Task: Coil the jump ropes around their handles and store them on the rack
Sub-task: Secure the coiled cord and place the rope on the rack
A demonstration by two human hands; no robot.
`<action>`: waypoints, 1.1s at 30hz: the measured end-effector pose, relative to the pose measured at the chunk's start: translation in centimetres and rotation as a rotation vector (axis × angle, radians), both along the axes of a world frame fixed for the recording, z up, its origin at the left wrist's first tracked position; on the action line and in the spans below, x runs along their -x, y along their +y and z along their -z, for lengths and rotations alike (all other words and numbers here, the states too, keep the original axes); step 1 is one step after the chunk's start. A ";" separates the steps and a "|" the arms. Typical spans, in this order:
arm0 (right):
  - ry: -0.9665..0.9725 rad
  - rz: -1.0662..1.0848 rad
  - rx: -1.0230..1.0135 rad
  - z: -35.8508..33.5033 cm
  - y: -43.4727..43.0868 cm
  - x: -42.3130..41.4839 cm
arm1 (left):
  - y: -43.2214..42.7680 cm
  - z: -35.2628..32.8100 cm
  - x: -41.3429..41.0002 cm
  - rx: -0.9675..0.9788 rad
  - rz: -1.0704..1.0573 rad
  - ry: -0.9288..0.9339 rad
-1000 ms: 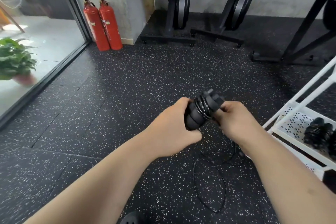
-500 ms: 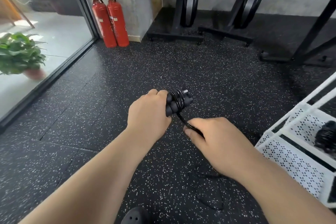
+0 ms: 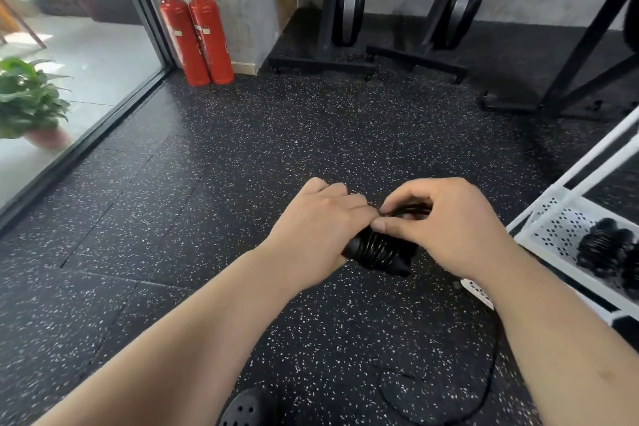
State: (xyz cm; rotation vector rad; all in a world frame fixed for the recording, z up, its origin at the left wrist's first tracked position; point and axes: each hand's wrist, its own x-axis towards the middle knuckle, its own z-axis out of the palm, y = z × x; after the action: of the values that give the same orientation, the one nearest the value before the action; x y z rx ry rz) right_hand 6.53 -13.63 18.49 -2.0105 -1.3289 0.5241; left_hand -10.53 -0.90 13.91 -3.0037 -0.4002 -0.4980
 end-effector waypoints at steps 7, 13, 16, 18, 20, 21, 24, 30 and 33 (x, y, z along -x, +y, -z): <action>0.258 -0.042 -0.025 -0.6 -0.7 -2.1 | -0.6 -1.7 -0.3 0.113 0.030 -0.039; 0.446 -0.040 -0.066 -0.9 -1.0 -2.8 | -1.6 -2.9 0.2 0.447 0.042 -0.111; 0.555 -0.046 -0.042 -0.9 -0.9 -2.3 | -2.1 -3.5 0.6 0.575 0.006 -0.160; 0.588 -0.020 -0.062 -0.6 -0.4 -1.5 | -2.2 -3.8 0.8 0.597 -0.051 -0.215; 0.559 0.065 -0.078 0.0 0.2 -0.5 | -2.3 -4.3 1.0 0.595 -0.145 -0.250; 0.518 0.112 -0.059 0.3 0.5 0.0 | -2.2 -4.4 1.0 0.576 -0.187 -0.256; 0.362 0.195 0.029 1.6 1.2 1.3 | -2.1 -4.4 1.1 0.492 -0.277 -0.274; -0.097 -0.002 0.153 2.6 1.5 4.7 | -0.2 -3.4 1.0 0.439 -0.525 -0.235; -0.251 -0.110 0.241 2.4 0.7 6.9 | 1.3 -2.4 1.3 0.395 -0.622 -0.170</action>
State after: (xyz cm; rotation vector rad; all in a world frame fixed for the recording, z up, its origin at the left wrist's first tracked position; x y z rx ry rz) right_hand -0.36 -12.89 16.11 -2.2675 -1.5993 0.5156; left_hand -11.79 0.40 16.26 -2.9318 -1.5360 -0.6664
